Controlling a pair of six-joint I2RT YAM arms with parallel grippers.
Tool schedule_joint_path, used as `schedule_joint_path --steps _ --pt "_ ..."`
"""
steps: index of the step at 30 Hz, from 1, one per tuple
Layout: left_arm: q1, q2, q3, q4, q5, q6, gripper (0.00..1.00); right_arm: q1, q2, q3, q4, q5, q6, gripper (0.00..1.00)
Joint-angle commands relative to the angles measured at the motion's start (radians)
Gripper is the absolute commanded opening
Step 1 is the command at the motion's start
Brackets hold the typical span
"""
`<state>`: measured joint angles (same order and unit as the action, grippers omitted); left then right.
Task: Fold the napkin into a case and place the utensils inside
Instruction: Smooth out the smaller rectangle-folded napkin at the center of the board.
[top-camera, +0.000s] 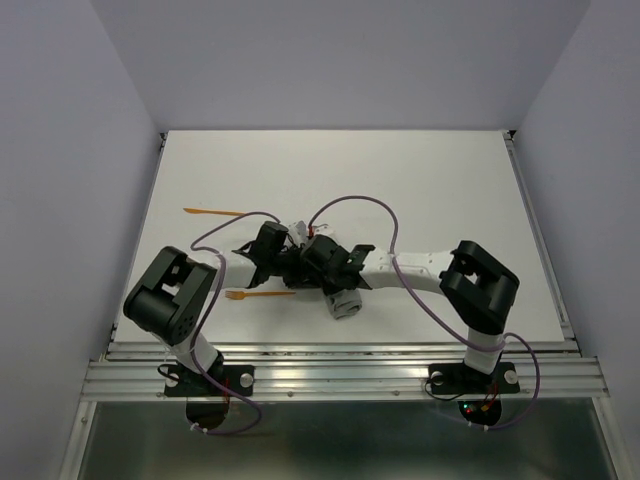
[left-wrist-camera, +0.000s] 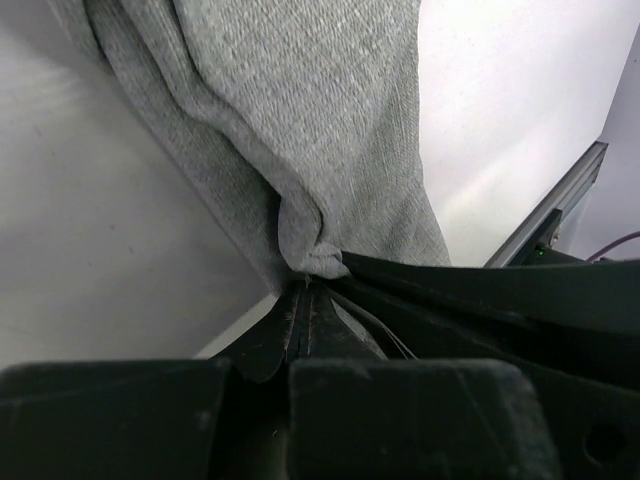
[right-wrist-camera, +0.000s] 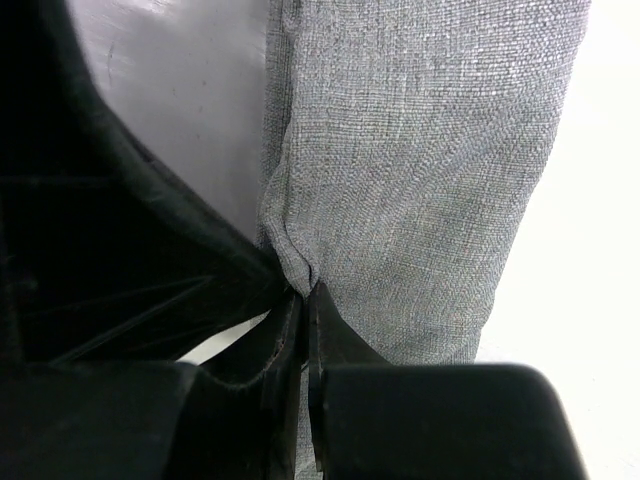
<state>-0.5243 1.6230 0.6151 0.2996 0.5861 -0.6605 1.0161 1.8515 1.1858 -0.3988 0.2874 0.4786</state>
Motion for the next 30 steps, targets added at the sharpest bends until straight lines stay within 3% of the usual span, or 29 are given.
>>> schedule_joint_path --steps 1,7,12,16,23,30 --pt "-0.008 -0.083 -0.008 -0.08 -0.009 -0.001 0.0 0.009 -0.008 -0.052 0.097 -0.011 0.044 0.04" --pt "0.001 -0.187 -0.014 -0.191 -0.04 0.009 0.0 0.009 -0.011 -0.1 0.146 -0.013 0.057 0.04" --pt "0.096 -0.25 -0.021 -0.234 -0.06 0.013 0.0 0.009 -0.025 -0.121 0.172 -0.02 0.054 0.06" --pt "0.142 -0.218 0.012 -0.182 -0.025 -0.005 0.0 0.009 -0.031 -0.134 0.198 -0.024 0.061 0.07" --pt "0.113 -0.112 0.098 -0.077 0.072 -0.059 0.0 0.009 -0.025 -0.137 0.212 -0.025 0.069 0.08" --pt "0.096 -0.063 0.071 0.046 0.1 -0.129 0.0 0.009 -0.029 -0.137 0.21 -0.033 0.069 0.08"
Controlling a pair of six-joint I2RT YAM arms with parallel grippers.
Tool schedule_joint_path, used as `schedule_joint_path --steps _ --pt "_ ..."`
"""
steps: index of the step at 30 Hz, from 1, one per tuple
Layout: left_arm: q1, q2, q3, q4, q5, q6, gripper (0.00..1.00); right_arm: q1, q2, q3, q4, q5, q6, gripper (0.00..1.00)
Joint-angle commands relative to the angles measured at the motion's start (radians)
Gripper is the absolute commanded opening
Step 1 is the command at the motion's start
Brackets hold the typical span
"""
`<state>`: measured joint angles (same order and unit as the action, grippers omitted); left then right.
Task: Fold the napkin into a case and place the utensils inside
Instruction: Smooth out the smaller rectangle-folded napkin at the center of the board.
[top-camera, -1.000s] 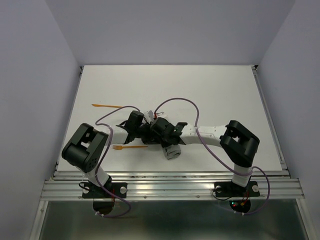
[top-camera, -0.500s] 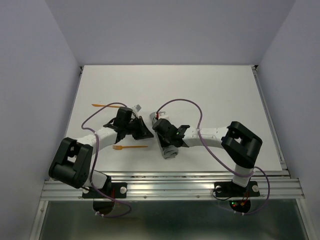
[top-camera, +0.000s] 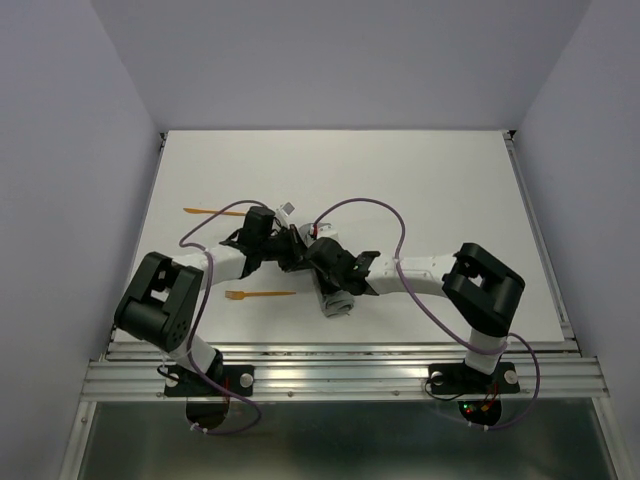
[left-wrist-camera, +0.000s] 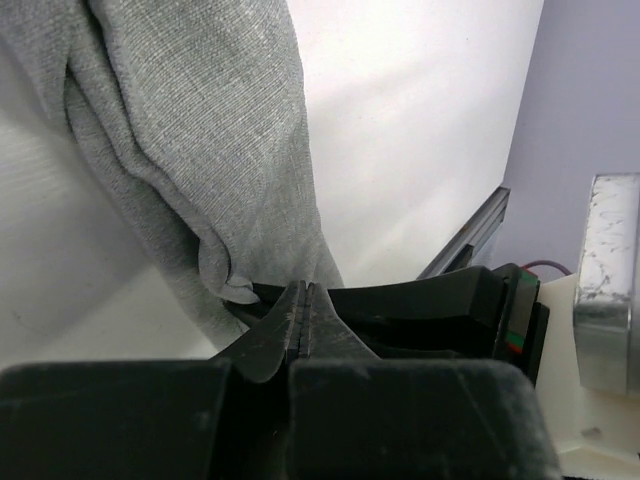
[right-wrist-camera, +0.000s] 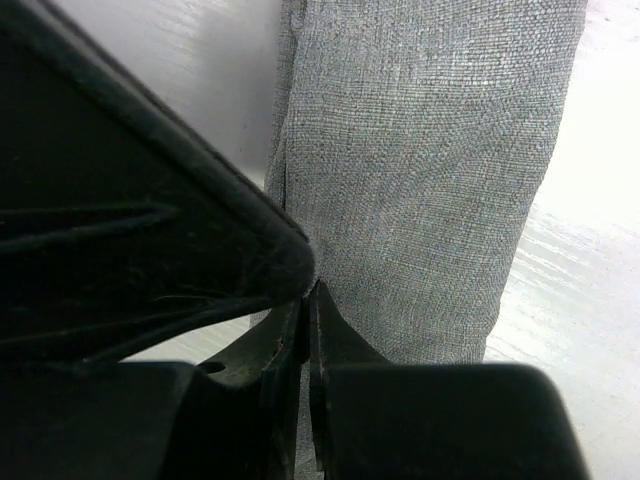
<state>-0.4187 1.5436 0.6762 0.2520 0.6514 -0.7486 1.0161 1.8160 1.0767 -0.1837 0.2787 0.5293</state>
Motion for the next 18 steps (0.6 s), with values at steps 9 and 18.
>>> schedule_joint_path --steps 9,18 --pt "-0.034 0.156 0.023 0.055 -0.027 -0.018 0.0 0.009 -0.021 -0.031 -0.008 -0.019 0.018 0.11" --pt "-0.034 0.177 0.031 -0.014 -0.053 0.061 0.0 0.009 -0.208 -0.054 -0.01 0.017 -0.002 0.54"
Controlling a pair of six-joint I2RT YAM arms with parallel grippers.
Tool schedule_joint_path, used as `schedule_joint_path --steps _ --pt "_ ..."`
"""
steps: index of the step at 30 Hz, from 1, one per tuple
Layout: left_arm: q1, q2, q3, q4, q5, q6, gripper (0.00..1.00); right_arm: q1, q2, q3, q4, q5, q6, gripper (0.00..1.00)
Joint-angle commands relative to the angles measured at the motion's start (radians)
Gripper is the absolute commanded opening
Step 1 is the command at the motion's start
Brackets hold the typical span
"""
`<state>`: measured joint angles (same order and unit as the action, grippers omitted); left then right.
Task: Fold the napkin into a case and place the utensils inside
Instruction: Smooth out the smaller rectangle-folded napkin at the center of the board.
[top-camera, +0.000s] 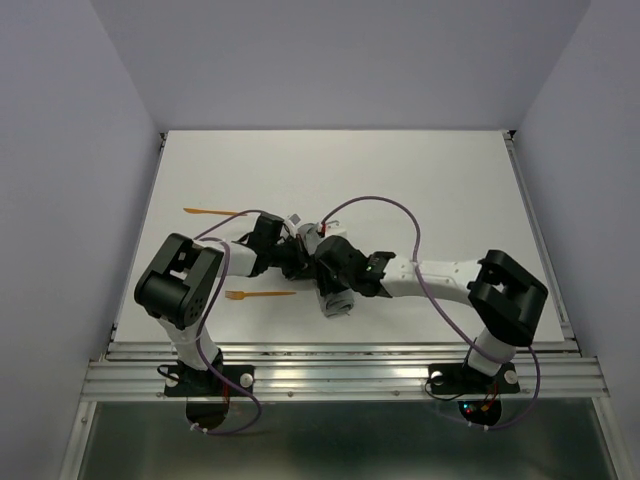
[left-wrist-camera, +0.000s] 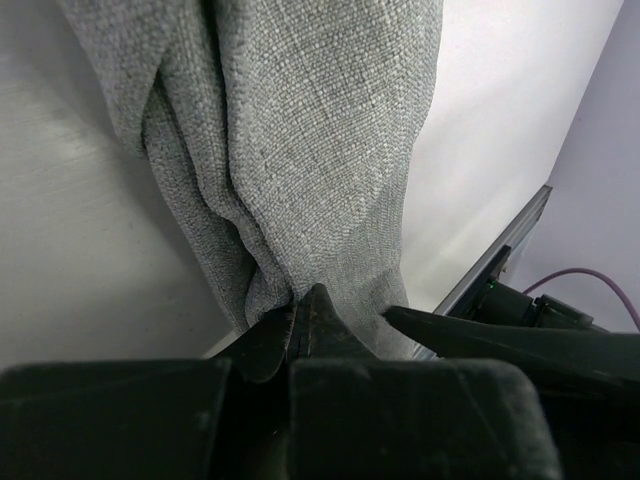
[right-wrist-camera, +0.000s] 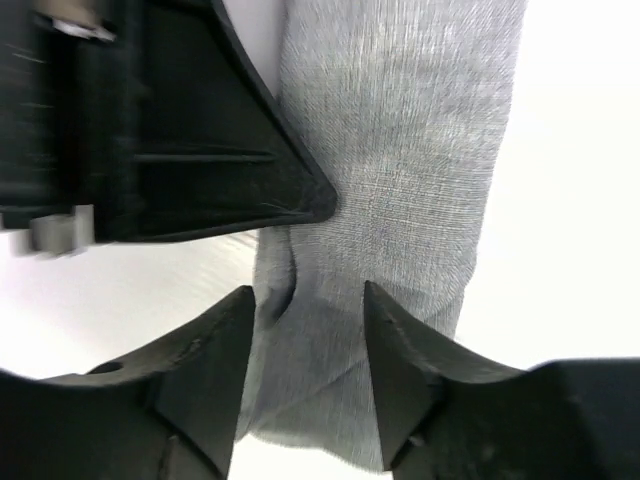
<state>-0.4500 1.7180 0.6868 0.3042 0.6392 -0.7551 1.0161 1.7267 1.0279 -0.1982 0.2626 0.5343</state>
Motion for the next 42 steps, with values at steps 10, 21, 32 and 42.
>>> schedule_joint_path --steps 10,21,32,42 --pt "-0.003 0.005 0.019 -0.077 -0.024 0.089 0.0 -0.01 -0.191 -0.085 -0.02 0.0 0.052 0.07" --pt "-0.003 -0.005 0.028 -0.079 -0.021 0.088 0.0 -0.01 -0.096 -0.063 0.037 -0.155 -0.028 0.01" --pt "-0.003 -0.101 0.065 -0.132 -0.009 0.099 0.0 -0.01 0.019 -0.101 0.071 -0.164 0.016 0.01" --pt "-0.004 -0.11 0.053 -0.163 -0.001 0.131 0.0 -0.01 0.005 -0.114 0.075 -0.154 0.038 0.01"
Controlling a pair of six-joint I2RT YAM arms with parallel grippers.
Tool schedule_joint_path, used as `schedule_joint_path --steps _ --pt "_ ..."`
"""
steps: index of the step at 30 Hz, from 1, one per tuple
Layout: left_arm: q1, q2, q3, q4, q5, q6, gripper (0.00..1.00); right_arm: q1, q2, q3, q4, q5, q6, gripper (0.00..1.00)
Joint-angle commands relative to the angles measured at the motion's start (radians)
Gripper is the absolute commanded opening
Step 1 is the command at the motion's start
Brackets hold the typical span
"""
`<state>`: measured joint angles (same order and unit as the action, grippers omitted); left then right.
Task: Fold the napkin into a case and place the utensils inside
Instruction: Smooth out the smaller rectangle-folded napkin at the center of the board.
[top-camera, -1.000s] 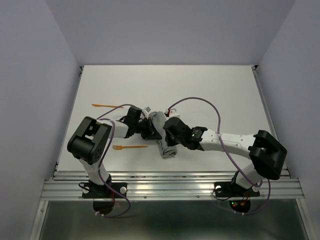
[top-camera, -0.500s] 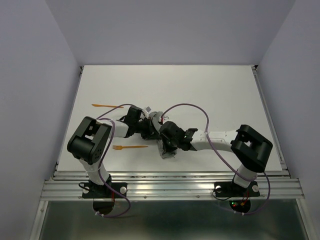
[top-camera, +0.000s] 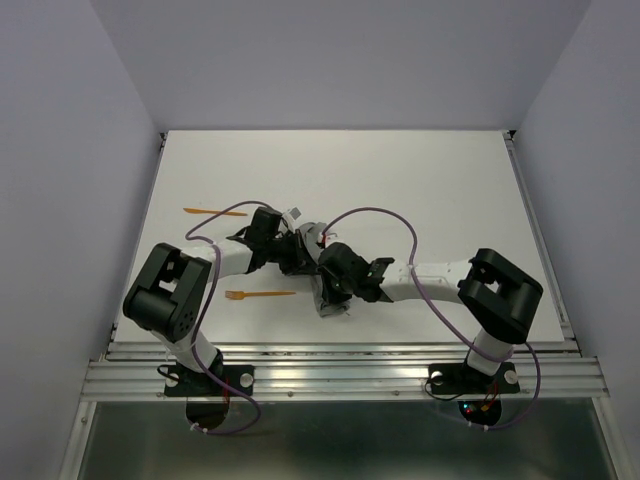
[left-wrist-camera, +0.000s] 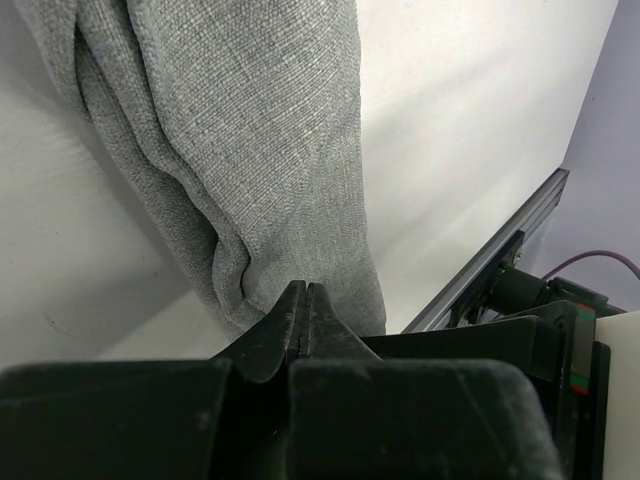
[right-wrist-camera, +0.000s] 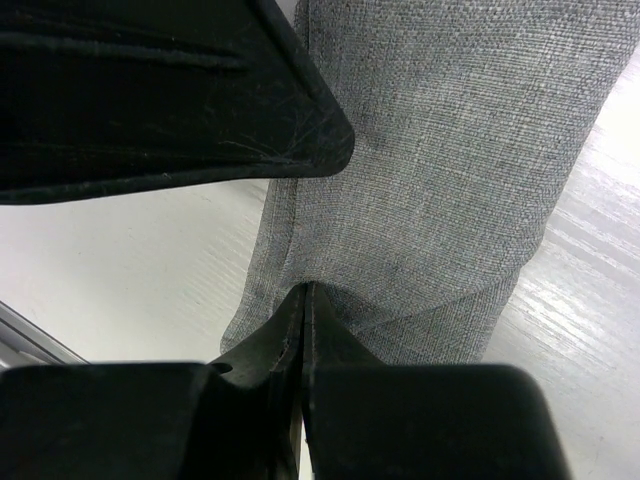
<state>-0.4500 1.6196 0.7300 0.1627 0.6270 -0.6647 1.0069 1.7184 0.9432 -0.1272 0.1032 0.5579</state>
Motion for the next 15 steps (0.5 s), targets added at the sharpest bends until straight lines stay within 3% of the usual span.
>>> schedule_joint_path --steps 1,7,15 --pt "-0.006 -0.003 0.006 -0.019 0.016 0.043 0.0 -0.001 0.01 -0.029 0.005 0.006 0.016 0.01" --pt "-0.009 0.059 -0.021 0.008 -0.007 0.043 0.0 -0.001 -0.037 -0.014 -0.009 0.02 0.019 0.01" --pt "0.004 0.111 -0.055 0.077 0.033 0.043 0.0 -0.097 -0.129 0.065 -0.043 0.018 0.011 0.05"
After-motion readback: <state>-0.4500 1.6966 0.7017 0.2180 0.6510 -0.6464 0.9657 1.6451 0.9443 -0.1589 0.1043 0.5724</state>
